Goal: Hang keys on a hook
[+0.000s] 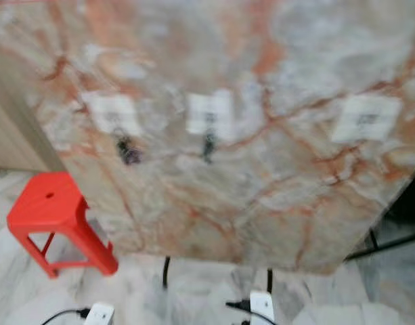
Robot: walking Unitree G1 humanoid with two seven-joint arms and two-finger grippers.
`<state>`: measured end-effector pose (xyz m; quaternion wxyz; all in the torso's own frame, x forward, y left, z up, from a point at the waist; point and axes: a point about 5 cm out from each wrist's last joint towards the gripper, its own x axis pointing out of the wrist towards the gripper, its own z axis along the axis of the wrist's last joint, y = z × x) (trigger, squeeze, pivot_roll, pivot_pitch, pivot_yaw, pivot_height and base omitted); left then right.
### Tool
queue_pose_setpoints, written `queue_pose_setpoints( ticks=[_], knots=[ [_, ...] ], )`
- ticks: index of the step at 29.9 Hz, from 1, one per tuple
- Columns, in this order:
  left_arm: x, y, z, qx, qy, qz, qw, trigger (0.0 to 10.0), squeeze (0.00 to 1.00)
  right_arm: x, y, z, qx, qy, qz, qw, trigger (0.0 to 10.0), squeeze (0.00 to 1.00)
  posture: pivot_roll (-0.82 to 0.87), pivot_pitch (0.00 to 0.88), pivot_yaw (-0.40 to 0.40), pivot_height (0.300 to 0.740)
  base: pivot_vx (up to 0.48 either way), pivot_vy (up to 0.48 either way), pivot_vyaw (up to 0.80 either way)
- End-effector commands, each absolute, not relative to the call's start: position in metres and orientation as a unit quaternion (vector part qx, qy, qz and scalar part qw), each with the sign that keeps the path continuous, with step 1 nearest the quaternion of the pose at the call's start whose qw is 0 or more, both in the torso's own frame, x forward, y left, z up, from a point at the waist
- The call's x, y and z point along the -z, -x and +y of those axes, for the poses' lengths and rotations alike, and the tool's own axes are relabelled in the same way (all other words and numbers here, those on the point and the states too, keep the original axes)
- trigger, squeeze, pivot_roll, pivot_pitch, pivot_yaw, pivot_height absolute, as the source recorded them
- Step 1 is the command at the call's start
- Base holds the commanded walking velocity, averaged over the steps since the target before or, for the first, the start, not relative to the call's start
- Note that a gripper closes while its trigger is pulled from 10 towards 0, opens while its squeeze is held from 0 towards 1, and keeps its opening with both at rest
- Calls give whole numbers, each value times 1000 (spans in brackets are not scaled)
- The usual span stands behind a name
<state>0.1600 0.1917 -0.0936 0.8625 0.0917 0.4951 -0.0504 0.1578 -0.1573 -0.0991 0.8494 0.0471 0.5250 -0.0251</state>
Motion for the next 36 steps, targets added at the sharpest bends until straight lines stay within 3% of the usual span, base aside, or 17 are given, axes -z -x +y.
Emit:
queue_pose_setpoints(
  ticks=[1, 36],
  knots=[
    [95, -154, 201, 42, -98, 506, 856, 10000, 0, 98, -162, -150, 23, -57, 519, 853, 10000, 0, -48, 0, 32, 716, 0, -420, 0],
    [94, -155, 202, 36, -94, 506, 857, 10000, 0, 97, -165, -151, 25, -63, 517, 853, 10000, 0, -48, 0, 22, 716, 0, -420, 0]
  ],
)
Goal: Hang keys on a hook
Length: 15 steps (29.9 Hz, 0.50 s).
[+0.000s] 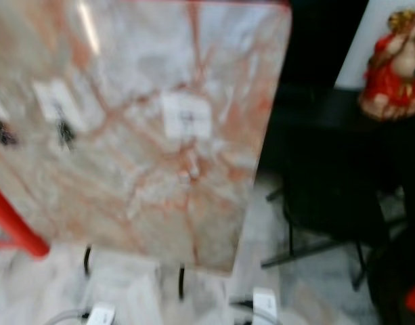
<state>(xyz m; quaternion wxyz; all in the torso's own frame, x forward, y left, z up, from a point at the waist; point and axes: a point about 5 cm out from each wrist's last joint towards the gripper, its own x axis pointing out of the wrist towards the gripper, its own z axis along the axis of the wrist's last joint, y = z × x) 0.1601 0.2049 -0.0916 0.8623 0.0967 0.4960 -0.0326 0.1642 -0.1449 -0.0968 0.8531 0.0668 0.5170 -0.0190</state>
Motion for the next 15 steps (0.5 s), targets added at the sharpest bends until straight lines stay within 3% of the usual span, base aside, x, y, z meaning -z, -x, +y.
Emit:
queue_pose_setpoints(
  ticks=[1, 10, 15],
  knots=[
    [94, -155, 202, 36, -94, 505, 857, 10000, 0, 97, -165, -151, 25, -63, 517, 853, 10000, 0, -48, 0, 22, 716, 0, -420, 0],
    [94, -156, 202, 32, -96, 501, 860, 10000, 0, 97, -164, -151, 19, -59, 519, 853, 10000, 0, -46, 0, 19, 716, 0, -404, 0],
    [93, -156, 203, 26, -109, 495, 861, 10000, 0, 97, -164, -151, 19, -59, 519, 852, 10000, 0, -47, 0, 17, 716, 0, 0, 0]
  ],
)
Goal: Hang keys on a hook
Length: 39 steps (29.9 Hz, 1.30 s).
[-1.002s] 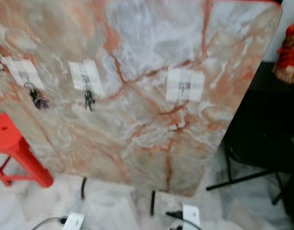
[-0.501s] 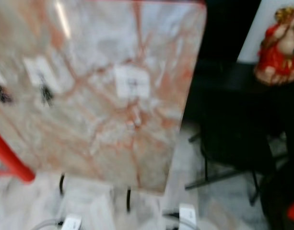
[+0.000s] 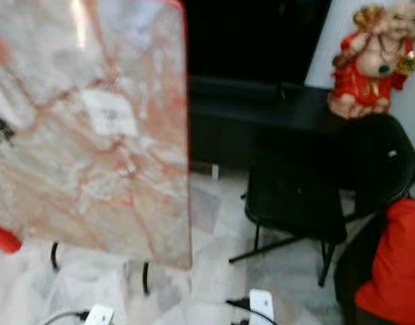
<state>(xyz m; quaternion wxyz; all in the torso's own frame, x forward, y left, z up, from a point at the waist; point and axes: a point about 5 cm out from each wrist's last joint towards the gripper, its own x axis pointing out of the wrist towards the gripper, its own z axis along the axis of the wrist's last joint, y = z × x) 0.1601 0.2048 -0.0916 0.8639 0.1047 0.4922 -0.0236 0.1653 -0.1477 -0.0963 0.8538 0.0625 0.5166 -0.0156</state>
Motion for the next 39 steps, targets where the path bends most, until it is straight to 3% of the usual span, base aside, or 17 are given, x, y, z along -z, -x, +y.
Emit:
queue_pose_setpoints(
  ticks=[1, 11, 16, 24, 30, 39],
  knots=[
    [93, -157, 203, 26, -113, 493, 862, 10000, 0, 97, -164, -151, 19, -59, 519, 852, 10000, 0, -47, 0, 17, 716, 0, 0, 0],
    [89, -158, 207, -35, -123, 444, 887, 10000, 0, 98, -161, -152, 16, -52, 521, 852, 10000, 0, -55, 0, 17, 716, 0, 0, 0],
    [46, -219, 224, -42, -128, 295, 946, 10000, 0, 98, -160, -153, 14, -51, 523, 851, 10000, 0, -58, 0, 21, 716, 0, 0, 0],
    [4, -257, 215, -47, -126, 163, 977, 10000, 0, 99, -158, -152, 11, -50, 523, 851, 10000, 0, -65, 0, 26, 716, 0, 0, 0],
    [-12, -260, 205, -21, -137, 123, 983, 10000, 0, 99, -159, -152, 12, -50, 524, 850, 10000, 0, -64, 0, 30, 716, 0, 0, 0],
    [-44, -274, 202, -53, -134, 64, 988, 10000, 0, 98, -161, -153, 12, -50, 521, 852, 10000, 0, -48, 0, 19, 716, 0, 0, 0]
  ],
)
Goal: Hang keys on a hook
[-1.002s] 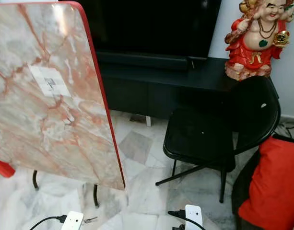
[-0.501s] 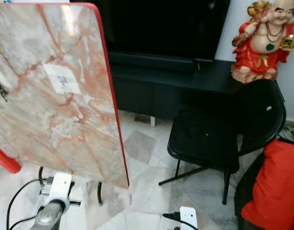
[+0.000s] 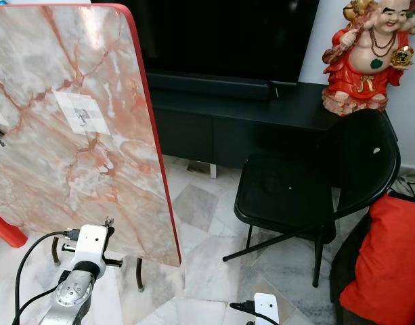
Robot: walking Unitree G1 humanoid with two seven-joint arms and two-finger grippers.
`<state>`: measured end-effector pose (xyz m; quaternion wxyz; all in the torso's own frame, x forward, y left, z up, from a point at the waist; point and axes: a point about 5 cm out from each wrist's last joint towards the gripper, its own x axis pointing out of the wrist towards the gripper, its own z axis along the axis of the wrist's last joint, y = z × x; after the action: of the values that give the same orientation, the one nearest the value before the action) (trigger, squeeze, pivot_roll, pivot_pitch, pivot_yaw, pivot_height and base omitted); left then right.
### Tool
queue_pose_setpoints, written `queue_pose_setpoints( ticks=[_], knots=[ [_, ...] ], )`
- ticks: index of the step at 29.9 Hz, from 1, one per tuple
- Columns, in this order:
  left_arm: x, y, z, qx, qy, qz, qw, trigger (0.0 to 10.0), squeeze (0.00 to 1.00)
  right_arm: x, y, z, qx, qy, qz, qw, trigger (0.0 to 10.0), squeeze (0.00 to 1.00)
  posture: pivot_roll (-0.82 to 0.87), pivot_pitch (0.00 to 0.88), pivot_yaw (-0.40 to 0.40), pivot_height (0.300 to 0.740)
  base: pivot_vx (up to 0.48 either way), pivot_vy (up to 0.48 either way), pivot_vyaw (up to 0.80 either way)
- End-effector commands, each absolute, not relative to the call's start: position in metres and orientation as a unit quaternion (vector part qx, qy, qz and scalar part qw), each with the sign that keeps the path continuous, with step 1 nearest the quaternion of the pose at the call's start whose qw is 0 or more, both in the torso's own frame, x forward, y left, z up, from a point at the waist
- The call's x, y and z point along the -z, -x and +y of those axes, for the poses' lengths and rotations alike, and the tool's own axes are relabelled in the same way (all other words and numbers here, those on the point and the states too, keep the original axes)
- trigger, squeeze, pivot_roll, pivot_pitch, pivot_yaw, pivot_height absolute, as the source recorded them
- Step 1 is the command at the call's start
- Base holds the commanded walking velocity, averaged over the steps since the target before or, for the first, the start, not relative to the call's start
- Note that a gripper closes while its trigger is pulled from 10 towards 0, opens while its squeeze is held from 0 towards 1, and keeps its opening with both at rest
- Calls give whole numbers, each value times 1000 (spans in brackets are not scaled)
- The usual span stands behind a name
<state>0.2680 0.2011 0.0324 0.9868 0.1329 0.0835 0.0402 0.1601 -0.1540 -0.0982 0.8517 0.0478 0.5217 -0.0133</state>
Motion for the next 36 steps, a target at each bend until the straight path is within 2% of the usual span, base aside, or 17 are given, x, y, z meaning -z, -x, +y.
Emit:
queue_pose_setpoints(
  ticks=[1, 10, 22, 32, 36],
  knots=[
    [-53, -279, 201, -59, -128, 46, 989, 10000, 0, 97, -162, -153, 11, -49, 520, 853, 10000, 0, -50, 0, 19, 716, 0, 0, 0],
    [-92, -293, 189, -49, -111, -33, 992, 10000, 0, 96, -164, -153, 8, -47, 516, 856, 10000, 0, -51, 0, 18, 716, 0, 0, 0],
    [-107, -297, 192, -93, -128, -44, 986, 10000, 0, 96, -164, -153, 4, -44, 515, 856, 10000, 0, -47, 0, 13, 716, 0, 0, 0],
    [-116, -304, 188, -85, -109, -57, 989, 10000, 0, 97, -164, -153, 0, -41, 516, 856, 10000, 0, -50, 0, 16, 716, 0, 0, 0],
    [-123, -308, 190, -94, -76, -57, 991, 10000, 0, 97, -163, -152, -4, -40, 516, 856, 10000, 0, -51, 0, 19, 716, 0, 0, 0]
  ],
)
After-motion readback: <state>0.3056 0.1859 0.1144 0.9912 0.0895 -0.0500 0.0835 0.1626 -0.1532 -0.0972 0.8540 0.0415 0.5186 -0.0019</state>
